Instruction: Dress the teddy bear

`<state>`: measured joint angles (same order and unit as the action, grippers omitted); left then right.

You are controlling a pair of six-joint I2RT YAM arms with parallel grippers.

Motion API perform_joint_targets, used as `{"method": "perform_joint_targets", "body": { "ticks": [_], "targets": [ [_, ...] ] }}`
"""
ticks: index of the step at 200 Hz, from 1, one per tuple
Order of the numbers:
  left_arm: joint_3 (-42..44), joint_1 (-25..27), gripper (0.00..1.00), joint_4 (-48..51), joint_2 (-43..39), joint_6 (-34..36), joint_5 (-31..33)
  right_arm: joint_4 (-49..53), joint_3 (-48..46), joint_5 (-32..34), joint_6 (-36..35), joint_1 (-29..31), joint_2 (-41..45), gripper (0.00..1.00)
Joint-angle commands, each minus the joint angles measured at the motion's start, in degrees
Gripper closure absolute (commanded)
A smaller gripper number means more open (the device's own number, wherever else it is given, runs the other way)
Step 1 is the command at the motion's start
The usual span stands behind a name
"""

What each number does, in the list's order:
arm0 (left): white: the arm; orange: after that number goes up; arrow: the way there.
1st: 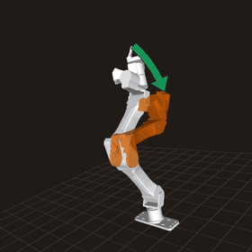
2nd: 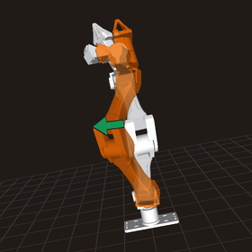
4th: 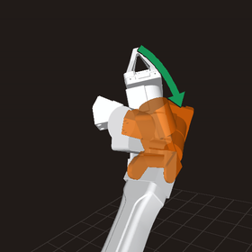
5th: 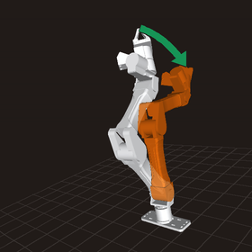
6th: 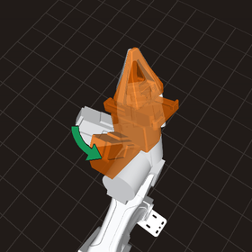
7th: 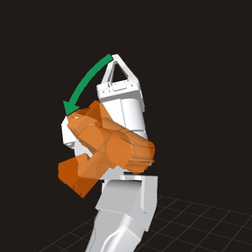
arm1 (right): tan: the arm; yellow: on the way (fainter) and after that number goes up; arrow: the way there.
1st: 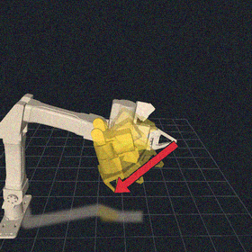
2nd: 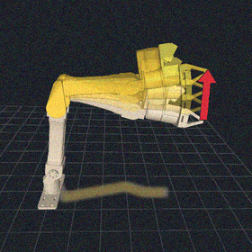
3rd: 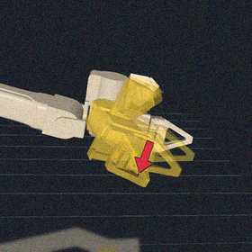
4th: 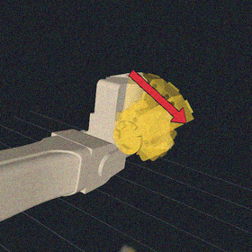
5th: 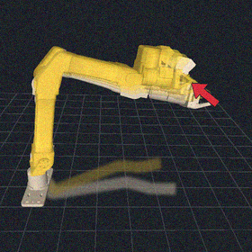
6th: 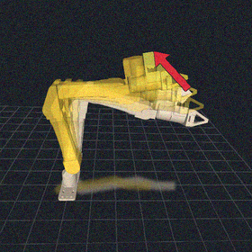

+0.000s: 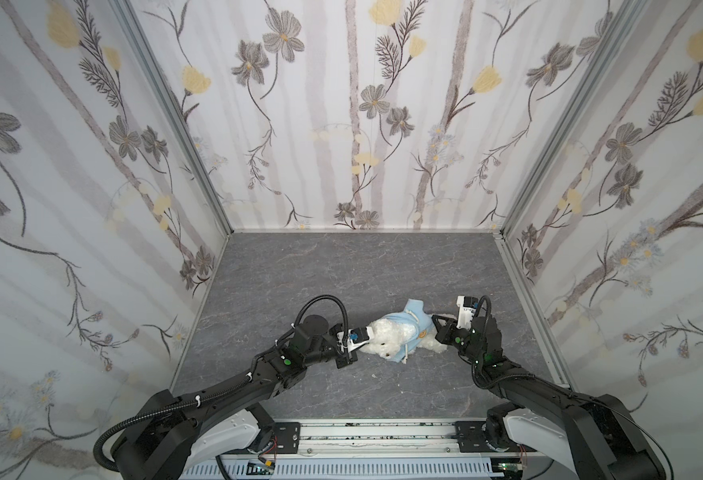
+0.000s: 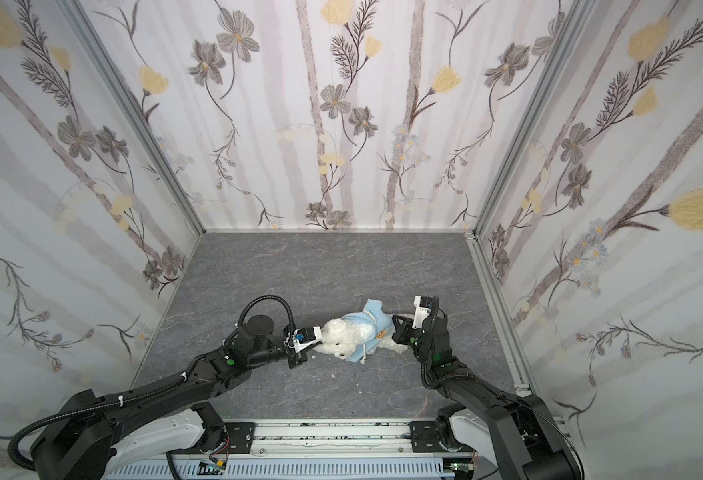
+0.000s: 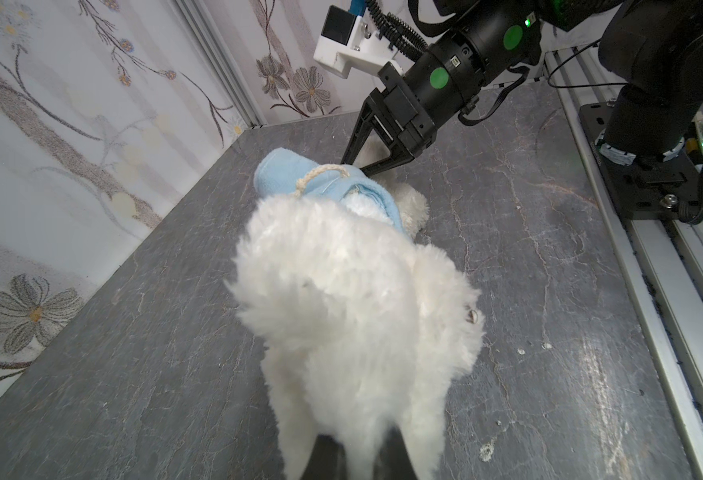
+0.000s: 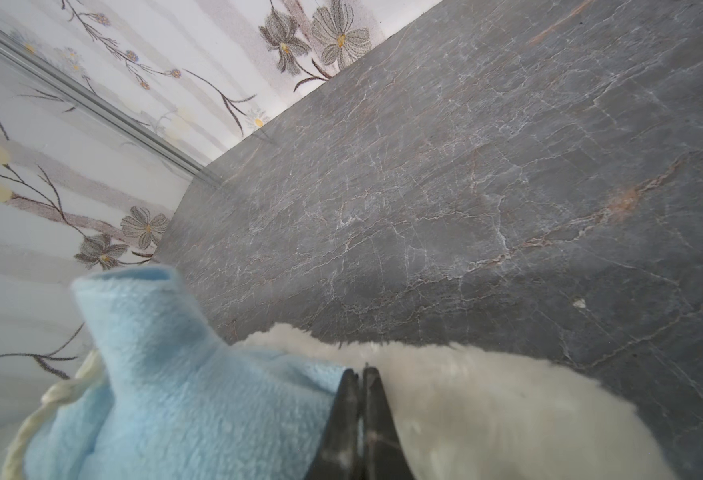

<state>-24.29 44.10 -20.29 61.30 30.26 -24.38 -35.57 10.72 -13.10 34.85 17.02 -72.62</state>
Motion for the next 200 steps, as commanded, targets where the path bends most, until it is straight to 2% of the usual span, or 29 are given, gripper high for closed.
{"method": "perform_joint_targets", "body": {
  "ticks": [1,5,18,33,46,63,83,98,118,136,165,200],
  "targets": [
    [0.0,-0.2,1.00,-0.6,0.2,-1.9,-0.3,-1.8,1.6,-0.1,-2.9,-1.1,-1.6,1.00],
    [-0.2,-0.3,1.00,-0.6,0.5,-2.4,-0.3,-1.8,2.1,-2.5,-3.9,-1.2,-1.7,1.00],
    [-0.6,-0.3,1.00,-0.7,0.9,-3.5,0.2,1.0,3.5,-5.1,-5.9,-1.1,-0.6,0.87],
    [-0.6,-0.3,1.00,-0.9,1.1,-4.2,0.6,7.1,3.8,-0.3,-8.5,-1.1,4.5,0.76],
    [-0.2,-0.2,1.00,-1.1,1.1,-4.2,0.6,11.5,3.5,4.2,-11.1,-1.1,10.0,0.72],
    [-0.1,-0.2,1.00,-1.4,1.3,-4.3,0.3,15.4,4.0,4.5,-13.6,-1.0,15.0,0.67],
    [-0.6,-0.2,1.00,-1.6,2.0,-4.7,0.2,14.1,4.1,-2.9,-14.0,0.4,17.3,0.64],
    [-1.1,-0.2,1.00,-1.6,2.7,-5.3,0.3,11.8,3.8,-5.6,-14.3,5.2,17.5,0.61],
    [-1.6,-0.2,1.00,-1.8,3.4,-6.1,0.4,12.6,5.3,0.6,-17.0,14.4,16.0,0.60],
    [-1.7,-0.2,1.00,-1.9,3.5,-6.3,0.6,14.2,7.3,6.0,-18.9,19.3,12.8,0.60],
    [-1.7,-0.2,1.00,-1.9,3.0,-6.4,0.5,16.3,9.9,12.6,-20.2,21.6,7.2,0.63],
    [-1.7,-0.1,1.00,-1.9,2.8,-6.6,0.6,15.3,10.2,13.8,-20.3,23.2,4.1,0.63]
  ]
}}
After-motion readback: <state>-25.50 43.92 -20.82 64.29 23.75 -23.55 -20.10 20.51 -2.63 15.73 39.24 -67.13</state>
